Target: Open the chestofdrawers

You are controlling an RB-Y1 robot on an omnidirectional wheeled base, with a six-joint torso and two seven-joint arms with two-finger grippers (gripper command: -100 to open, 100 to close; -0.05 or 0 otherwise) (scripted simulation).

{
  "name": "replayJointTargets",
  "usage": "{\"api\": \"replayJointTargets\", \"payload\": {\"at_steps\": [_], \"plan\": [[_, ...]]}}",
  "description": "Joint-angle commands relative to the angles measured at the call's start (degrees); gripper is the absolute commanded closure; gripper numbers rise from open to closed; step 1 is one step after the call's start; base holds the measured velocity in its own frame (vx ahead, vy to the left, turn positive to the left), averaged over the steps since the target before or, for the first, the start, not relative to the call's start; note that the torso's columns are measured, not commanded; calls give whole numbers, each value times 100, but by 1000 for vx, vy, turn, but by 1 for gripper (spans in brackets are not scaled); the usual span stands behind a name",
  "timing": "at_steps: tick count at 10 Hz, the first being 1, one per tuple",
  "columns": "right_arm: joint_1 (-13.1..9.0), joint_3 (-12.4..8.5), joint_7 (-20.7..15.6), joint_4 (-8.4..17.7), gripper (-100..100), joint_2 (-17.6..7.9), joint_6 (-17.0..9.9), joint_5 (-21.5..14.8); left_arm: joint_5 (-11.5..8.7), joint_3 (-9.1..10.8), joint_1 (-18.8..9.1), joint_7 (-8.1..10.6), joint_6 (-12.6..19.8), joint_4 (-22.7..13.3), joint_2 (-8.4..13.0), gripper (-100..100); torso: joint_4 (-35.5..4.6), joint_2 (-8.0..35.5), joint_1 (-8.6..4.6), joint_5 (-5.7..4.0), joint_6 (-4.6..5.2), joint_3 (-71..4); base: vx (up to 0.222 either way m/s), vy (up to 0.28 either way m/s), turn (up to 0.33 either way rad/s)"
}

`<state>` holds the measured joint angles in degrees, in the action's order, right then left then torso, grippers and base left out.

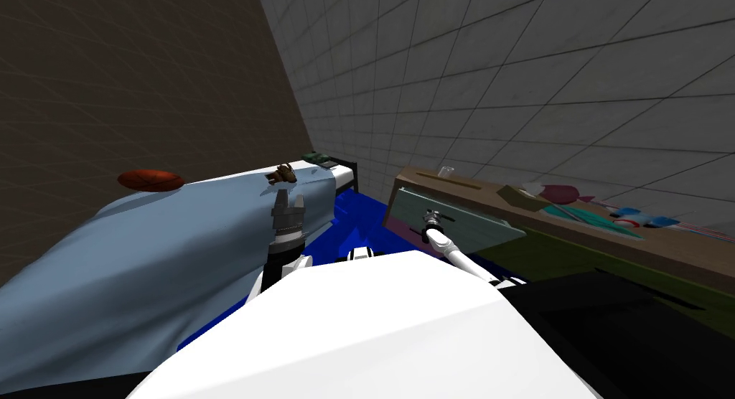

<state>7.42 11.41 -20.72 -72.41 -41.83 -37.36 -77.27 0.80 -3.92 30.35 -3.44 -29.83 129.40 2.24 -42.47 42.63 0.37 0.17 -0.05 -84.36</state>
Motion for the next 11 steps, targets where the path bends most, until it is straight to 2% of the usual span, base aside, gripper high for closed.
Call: {"api": "replayJointTargets", "payload": {"at_steps": [1, 5, 6, 7, 10, 11], "plan": [[28, 1, -13, -68, 100, -25, 31, 25, 0, 0, 0, 0, 0, 0, 0, 0, -6, -4, 2, 9, -3, -5, -75, 72, -16], [73, 44, -27, -249, 100, -44, 49, 0, 0, 0, 0, 0, 0, 0, 0, 0, -1, -3, -2, 4, -5, -3, -133, 122, -44], [77, 48, -38, -194, 100, -34, 65, 18, 0, 0, -1, 0, 0, 0, 0, 0, -6, 3, -6, 7, 0, 0, -87, 66, -5], [59, -12, -79, -178, -100, -174, 247, 175, 0, 1, 1, 0, 0, 0, 1, 0, -6, -28, -31, 13, 5, -18, -24, 54, -43], [0, -140, -134, -159, -100, -416, 498, 405, 0, 1, 2, 0, 0, 0, 1, 0, 18, -53, -34, -8, -2, -33, -5, 75, -34], [-40, -225, -170, -146, -100, -576, 665, 559, 0, 1, 2, 0, 0, 0, 1, 0, 18, -44, -37, -12, 0, -27, 3, 83, -38]]}}
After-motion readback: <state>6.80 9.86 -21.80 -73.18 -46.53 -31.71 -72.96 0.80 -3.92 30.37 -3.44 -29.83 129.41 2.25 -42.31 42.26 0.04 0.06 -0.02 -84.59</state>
